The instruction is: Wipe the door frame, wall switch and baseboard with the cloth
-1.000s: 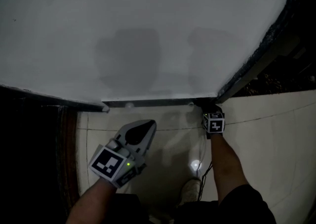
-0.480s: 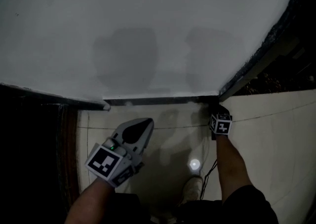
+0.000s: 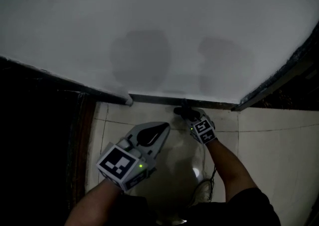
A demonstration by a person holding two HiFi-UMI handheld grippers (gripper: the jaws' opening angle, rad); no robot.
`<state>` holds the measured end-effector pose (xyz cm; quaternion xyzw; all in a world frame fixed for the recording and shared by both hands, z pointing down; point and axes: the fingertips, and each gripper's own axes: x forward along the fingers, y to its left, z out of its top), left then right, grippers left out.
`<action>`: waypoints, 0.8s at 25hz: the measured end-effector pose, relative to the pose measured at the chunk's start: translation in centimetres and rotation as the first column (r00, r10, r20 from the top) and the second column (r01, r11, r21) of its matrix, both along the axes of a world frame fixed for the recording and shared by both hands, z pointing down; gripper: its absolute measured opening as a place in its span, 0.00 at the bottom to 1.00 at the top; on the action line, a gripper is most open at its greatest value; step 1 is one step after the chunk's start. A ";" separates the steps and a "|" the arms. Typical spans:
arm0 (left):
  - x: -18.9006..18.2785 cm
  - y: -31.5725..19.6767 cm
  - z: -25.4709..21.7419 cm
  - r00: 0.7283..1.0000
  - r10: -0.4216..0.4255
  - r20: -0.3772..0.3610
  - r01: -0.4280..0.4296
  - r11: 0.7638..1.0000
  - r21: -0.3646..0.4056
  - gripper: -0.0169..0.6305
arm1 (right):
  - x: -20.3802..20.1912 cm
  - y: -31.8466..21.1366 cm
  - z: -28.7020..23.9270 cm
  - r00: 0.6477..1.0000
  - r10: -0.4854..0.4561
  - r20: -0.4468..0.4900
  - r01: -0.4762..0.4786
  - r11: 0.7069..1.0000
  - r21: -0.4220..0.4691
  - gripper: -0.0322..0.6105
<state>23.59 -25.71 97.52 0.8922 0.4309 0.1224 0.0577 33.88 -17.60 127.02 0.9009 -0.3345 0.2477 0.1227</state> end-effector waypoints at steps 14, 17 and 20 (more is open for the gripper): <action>-1.3 -12.8 -1.2 0.983 -0.181 -0.014 0.182 0.983 0.035 0.01 | 5.1 -24.0 2.6 0.990 -0.135 0.029 0.133 0.990 0.055 0.19; -1.8 -13.9 -1.1 0.982 -0.191 -0.002 0.191 0.981 0.033 0.01 | 6.7 -23.7 4.1 0.996 -0.032 0.088 0.023 0.995 0.100 0.19; -2.0 -14.2 -0.9 0.983 -0.186 0.006 0.185 0.982 0.032 0.01 | 7.4 -22.4 4.2 0.990 0.051 0.128 -0.070 0.987 0.143 0.19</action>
